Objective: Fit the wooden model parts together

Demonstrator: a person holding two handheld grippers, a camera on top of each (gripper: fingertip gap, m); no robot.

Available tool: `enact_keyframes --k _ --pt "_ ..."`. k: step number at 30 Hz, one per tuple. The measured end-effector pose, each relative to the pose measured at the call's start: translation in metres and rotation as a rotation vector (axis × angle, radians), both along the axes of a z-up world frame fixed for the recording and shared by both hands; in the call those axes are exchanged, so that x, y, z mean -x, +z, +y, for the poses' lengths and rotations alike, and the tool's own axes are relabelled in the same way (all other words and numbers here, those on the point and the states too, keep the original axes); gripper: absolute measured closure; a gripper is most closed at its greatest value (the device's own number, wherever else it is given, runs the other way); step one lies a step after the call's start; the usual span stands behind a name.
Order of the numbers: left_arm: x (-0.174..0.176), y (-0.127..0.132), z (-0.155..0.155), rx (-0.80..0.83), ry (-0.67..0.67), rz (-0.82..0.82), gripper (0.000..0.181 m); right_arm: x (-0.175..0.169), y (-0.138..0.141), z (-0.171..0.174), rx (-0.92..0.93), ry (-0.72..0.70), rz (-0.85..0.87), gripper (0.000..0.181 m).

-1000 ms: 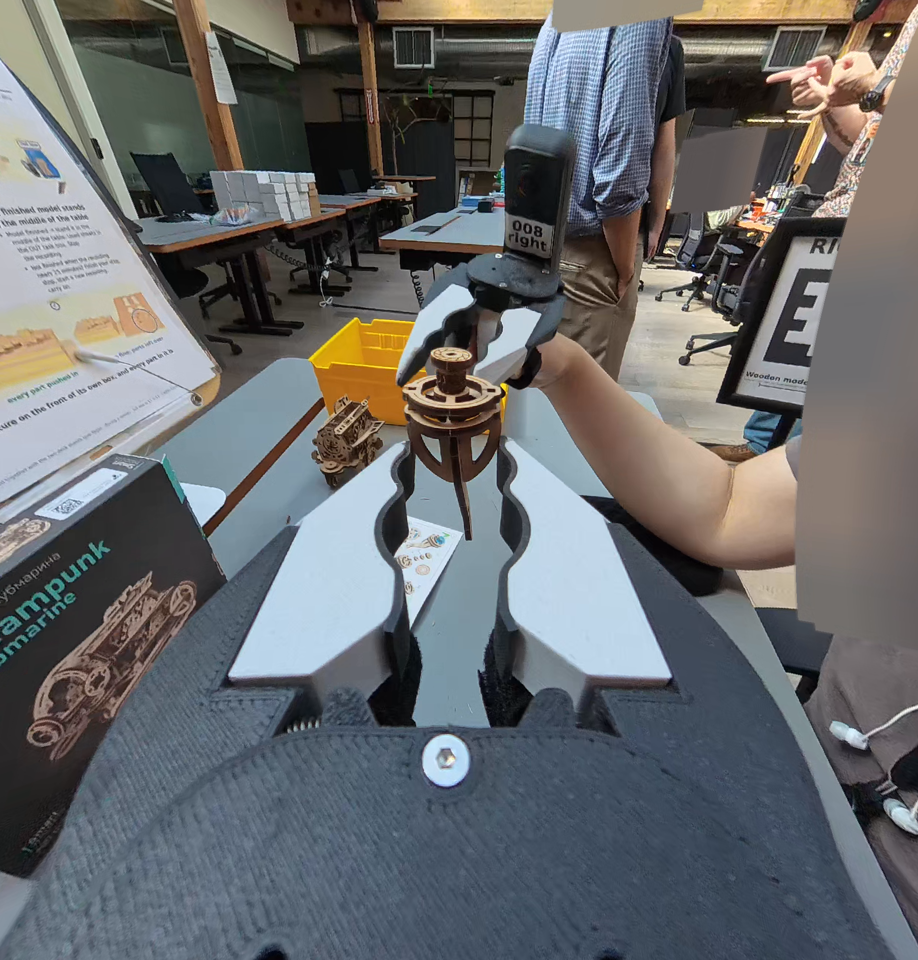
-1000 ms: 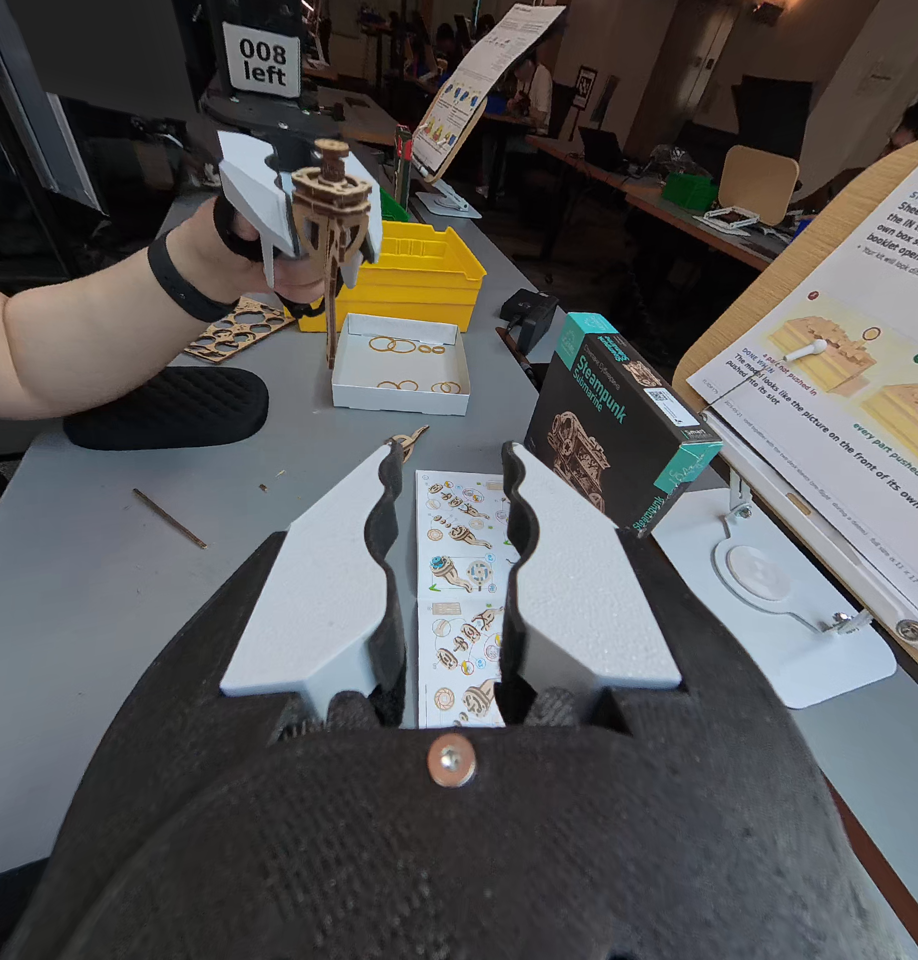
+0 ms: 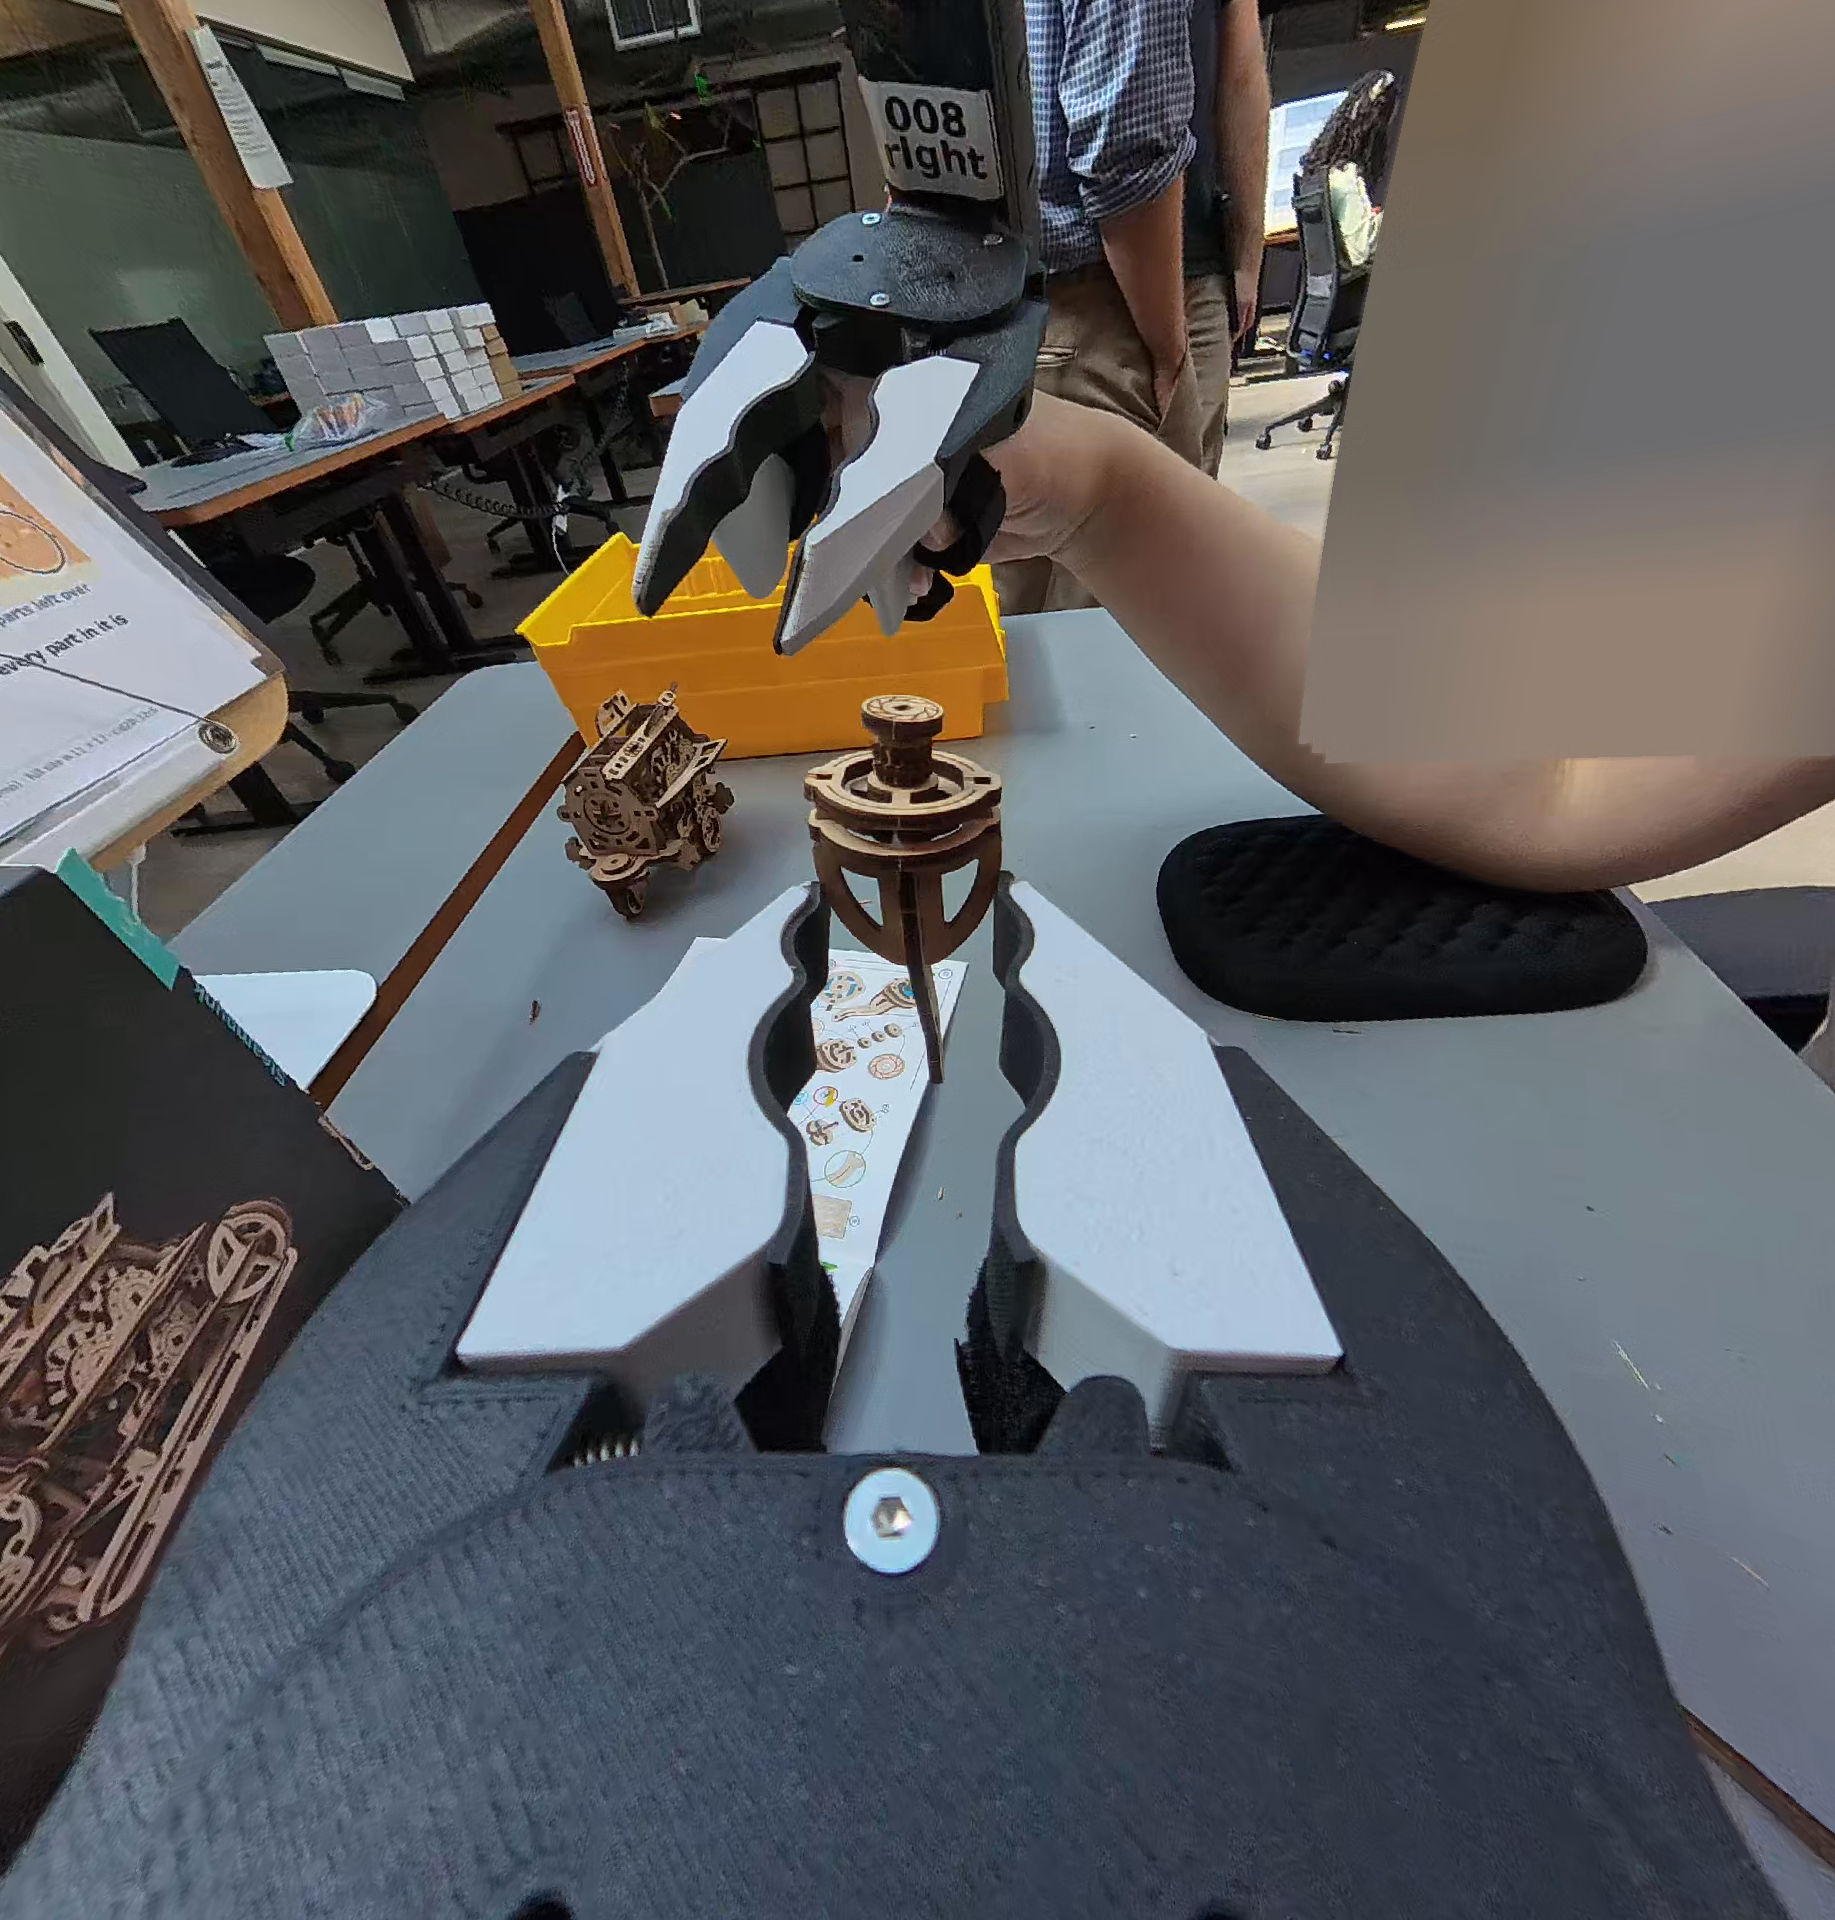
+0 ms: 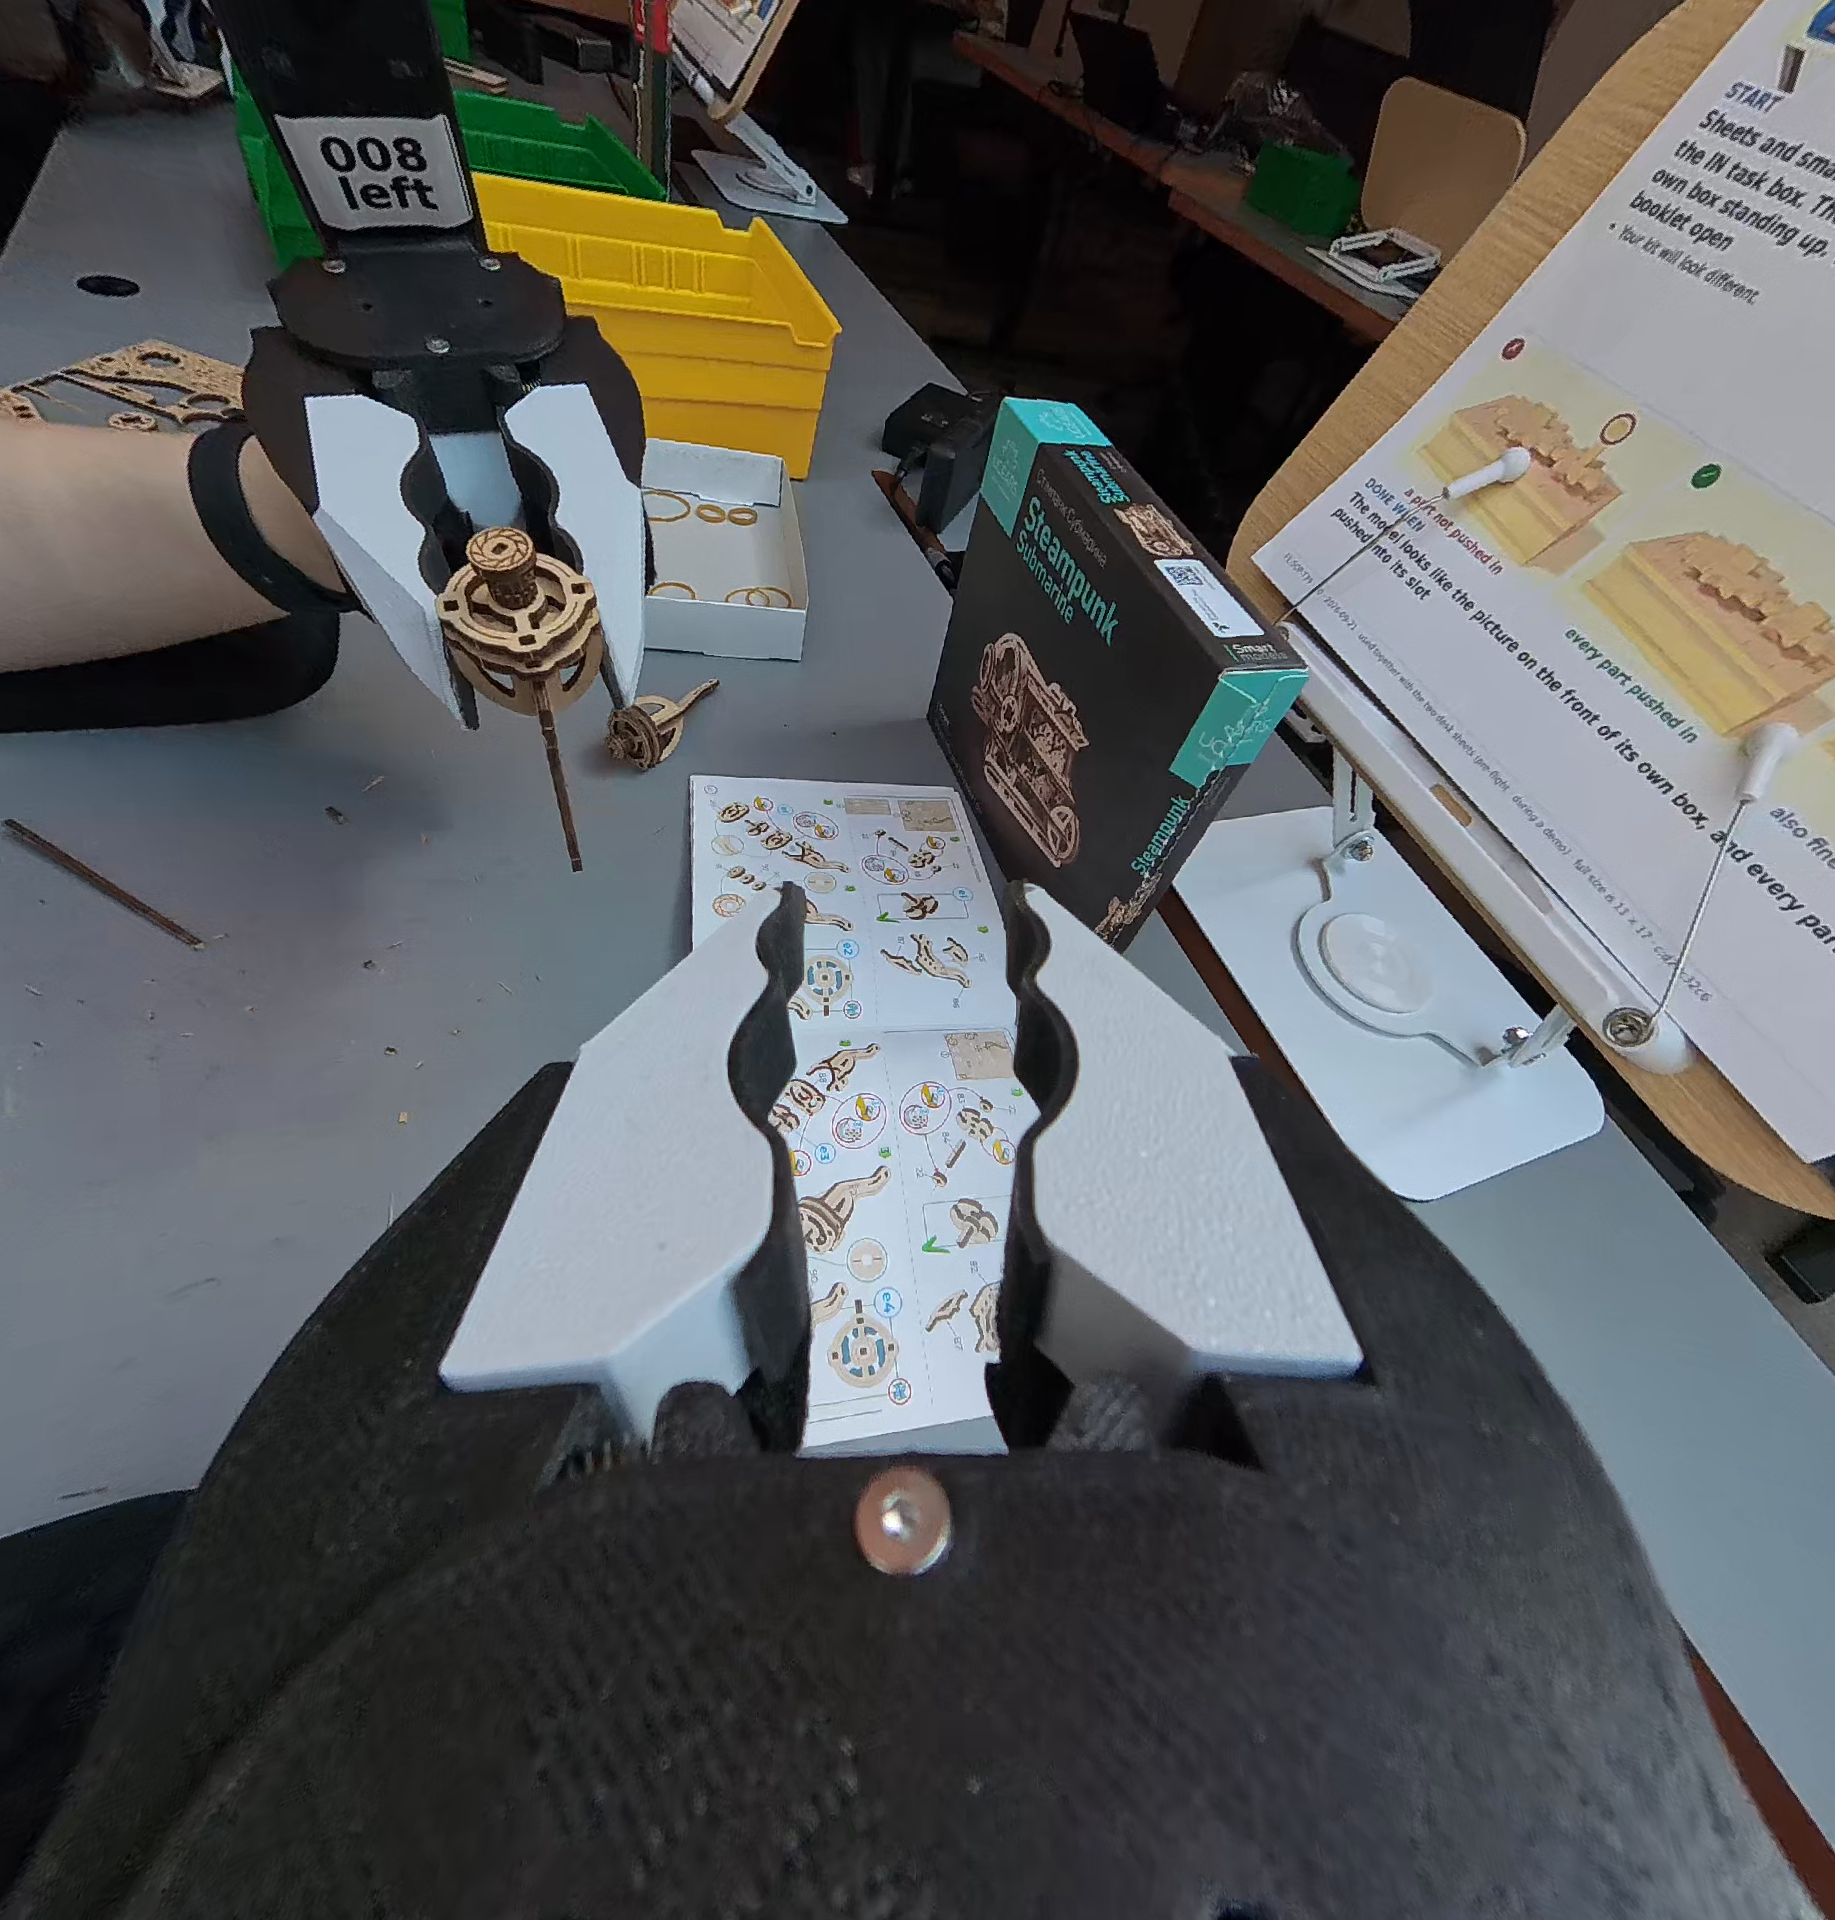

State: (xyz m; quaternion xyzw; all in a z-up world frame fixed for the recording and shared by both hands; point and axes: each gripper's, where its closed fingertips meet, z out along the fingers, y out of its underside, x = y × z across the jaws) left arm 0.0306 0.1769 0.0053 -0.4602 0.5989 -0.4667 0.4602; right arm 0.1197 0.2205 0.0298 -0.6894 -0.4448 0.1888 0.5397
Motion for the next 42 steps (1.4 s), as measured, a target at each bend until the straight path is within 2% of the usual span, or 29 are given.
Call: enact_keyframes --k 4,11,23,28,37,42 --pt "-0.002 -0.010 0.000 0.011 0.008 0.028 0.152 -0.001 -0.002 -0.001 0.000 -0.002 -0.008 0.144" --pt "-0.003 -0.008 -0.002 0.040 0.010 0.025 0.152 0.003 -0.009 -0.006 0.006 0.000 -0.081 0.143" --pt "-0.005 -0.016 0.004 -0.031 0.042 0.060 0.152 0.009 0.016 -0.005 -0.094 -0.014 -0.028 0.144" --pt "-0.006 -0.020 0.003 -0.031 0.042 0.066 0.152 0.011 0.013 -0.003 -0.100 -0.016 -0.043 0.144" --pt "-0.002 -0.008 0.001 -0.041 0.054 0.037 0.152 0.030 0.017 -0.007 -0.118 0.052 -0.003 0.144" --pt "-0.001 -0.013 0.001 -0.076 0.060 0.063 0.152 0.042 0.019 -0.017 -0.118 0.095 -0.011 0.144"
